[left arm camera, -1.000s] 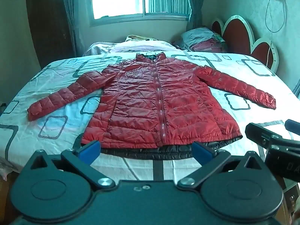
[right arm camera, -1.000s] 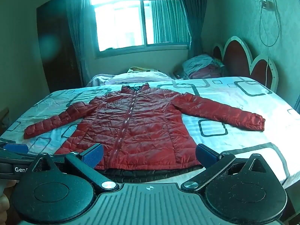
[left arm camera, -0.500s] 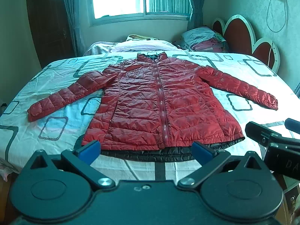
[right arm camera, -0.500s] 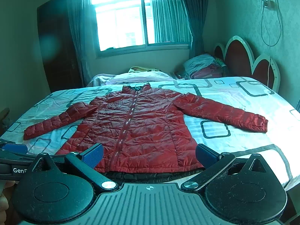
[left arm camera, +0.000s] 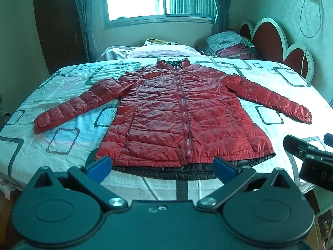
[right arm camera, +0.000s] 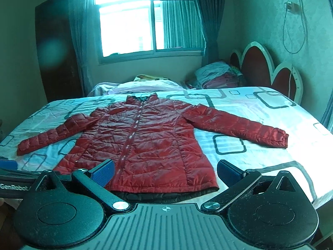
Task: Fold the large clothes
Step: 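Move both grippers open toward the red puffer jacket hem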
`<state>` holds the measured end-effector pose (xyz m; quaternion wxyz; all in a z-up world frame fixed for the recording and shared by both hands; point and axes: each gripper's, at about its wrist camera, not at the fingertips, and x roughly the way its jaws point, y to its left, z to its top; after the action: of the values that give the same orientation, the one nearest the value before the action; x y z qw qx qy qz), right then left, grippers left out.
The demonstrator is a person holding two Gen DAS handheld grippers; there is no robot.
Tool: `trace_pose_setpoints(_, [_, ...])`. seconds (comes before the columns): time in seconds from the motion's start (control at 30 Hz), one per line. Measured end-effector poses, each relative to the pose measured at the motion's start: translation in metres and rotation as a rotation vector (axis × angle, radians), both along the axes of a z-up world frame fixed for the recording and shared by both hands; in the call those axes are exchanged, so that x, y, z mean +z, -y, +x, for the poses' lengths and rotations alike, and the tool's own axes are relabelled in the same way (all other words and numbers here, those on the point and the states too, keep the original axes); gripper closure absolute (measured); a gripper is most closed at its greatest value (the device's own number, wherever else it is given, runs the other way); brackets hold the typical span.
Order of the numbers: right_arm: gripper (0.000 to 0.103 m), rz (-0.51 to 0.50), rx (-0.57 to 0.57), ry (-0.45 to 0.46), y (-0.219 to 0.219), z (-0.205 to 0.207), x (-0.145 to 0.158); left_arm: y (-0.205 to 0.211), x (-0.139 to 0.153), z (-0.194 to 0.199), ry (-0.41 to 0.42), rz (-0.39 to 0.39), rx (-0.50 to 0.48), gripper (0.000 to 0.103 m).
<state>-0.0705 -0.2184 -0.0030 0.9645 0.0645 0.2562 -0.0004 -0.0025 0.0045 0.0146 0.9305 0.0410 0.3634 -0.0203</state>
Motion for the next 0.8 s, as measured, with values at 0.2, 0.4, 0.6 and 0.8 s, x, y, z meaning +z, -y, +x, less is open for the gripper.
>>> trace_pose_setpoints(0.2, [0.0, -0.008, 0.004, -0.006, -0.0002, 0.0004, -0.0022, -0.0035, 0.0014, 0.0002, 0.004, 0.002, 0.016, 0.0])
trace_pose_setpoints(0.4, [0.0, -0.022, 0.014, -0.007, -0.0035, 0.0022, -0.0026, -0.0053, 0.0029, 0.0024, 0.007, 0.002, 0.027, 0.0])
trace_pose_setpoints(0.6, [0.0, -0.015, 0.007, -0.011, -0.0019, 0.0045, -0.0038, -0.0066, 0.0023, 0.0031, 0.006, 0.003, 0.03, 0.0])
trace_pose_setpoints(0.8, [0.0, -0.009, 0.007, -0.015, -0.0011, 0.0066, -0.0052, -0.0074, 0.0022, 0.0031, 0.005, 0.001, 0.029, 0.0])
